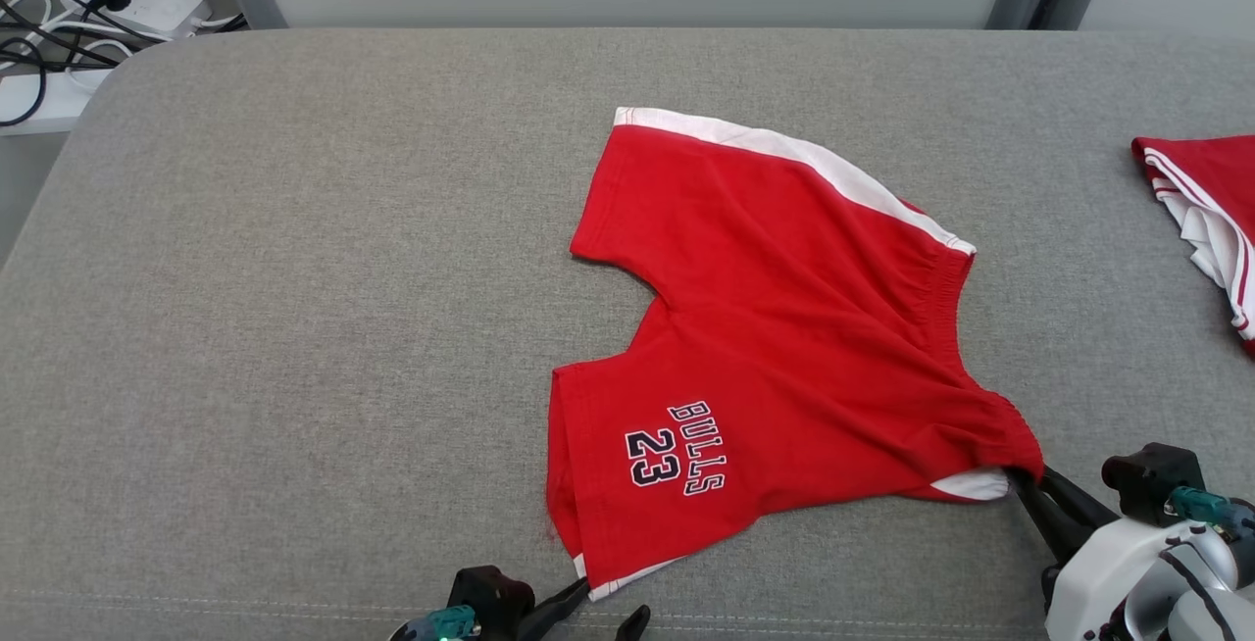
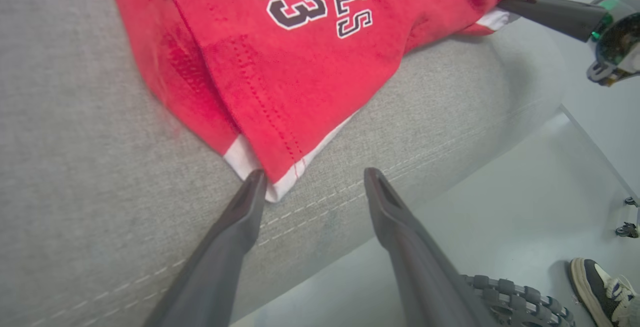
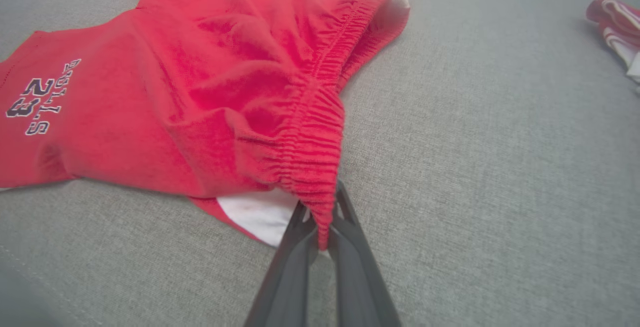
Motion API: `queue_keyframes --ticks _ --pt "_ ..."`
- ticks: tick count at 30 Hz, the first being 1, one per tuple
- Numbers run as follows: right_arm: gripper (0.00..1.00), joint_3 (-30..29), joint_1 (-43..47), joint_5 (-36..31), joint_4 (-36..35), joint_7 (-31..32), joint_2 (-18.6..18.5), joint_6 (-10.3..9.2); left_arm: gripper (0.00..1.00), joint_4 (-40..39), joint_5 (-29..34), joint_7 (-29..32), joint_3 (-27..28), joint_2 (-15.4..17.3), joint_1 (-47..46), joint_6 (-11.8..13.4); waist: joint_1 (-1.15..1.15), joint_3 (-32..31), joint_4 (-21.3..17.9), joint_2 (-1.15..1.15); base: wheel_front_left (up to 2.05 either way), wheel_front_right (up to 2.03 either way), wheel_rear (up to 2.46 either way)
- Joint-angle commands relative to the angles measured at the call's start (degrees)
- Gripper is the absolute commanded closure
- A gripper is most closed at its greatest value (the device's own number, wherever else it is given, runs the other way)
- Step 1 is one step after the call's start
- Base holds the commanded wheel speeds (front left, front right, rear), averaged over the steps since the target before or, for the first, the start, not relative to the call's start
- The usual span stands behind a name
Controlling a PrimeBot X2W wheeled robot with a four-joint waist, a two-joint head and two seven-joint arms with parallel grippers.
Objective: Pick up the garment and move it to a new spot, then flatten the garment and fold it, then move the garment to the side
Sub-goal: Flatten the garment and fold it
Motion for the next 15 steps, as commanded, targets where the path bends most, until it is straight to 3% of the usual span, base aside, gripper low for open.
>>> queue_keyframes --ticks 1,6,7,9,11,12,15 --pt "1.00 0.65 -0.70 0.28 -1.10 -0.78 -1.57 0.08 0.00 -0.69 -0.16 -0.52 1.26 0.31 -2.25 0.00 0.00 0.07 -0.10 0.00 0.00 0.00 0.00" --pt "1.00 0.63 -0.91 0.36 -1.12 -0.78 -1.65 0.08 0.00 -0.71 -0.31 -0.52 0.95 0.07 -2.87 0.00 0.00 0.52 -0.32 0.00 0.00 0.00 0.00" --pt "1.00 0.65 -1.01 0.37 -1.14 -0.78 -1.61 0.08 0.04 -0.70 -0.44 -0.52 0.72 0.10 -3.00 0.00 0.00 0.64 -0.39 0.00 0.00 0.00 0.00" --pt "1.00 0.75 -1.28 0.37 -1.20 -0.78 -1.59 0.08 0.44 -0.74 -0.72 -0.52 0.31 0.20 -3.34 0.00 0.00 0.87 -0.49 0.00 0.00 0.00 0.00" --pt "1.00 0.93 -1.57 0.42 -1.25 -0.78 -1.57 0.08 0.75 -0.93 -1.23 -0.52 0.29 0.31 -3.86 0.00 0.00 1.04 -0.54 0.00 0.00 0.00 0.00" --pt "1.00 1.04 -1.71 0.46 -1.25 -0.78 -1.54 0.08 0.98 -1.01 -1.50 -0.52 0.36 0.42 -4.14 0.00 0.00 1.09 -0.60 0.00 0.00 0.00 0.00" --pt "1.00 1.59 -2.08 0.71 -1.07 -0.78 -1.66 0.08 1.00 -1.15 -1.80 -0.52 -0.51 1.17 -5.10 0.00 0.00 1.12 -0.75 0.00 0.00 0.00 0.00"
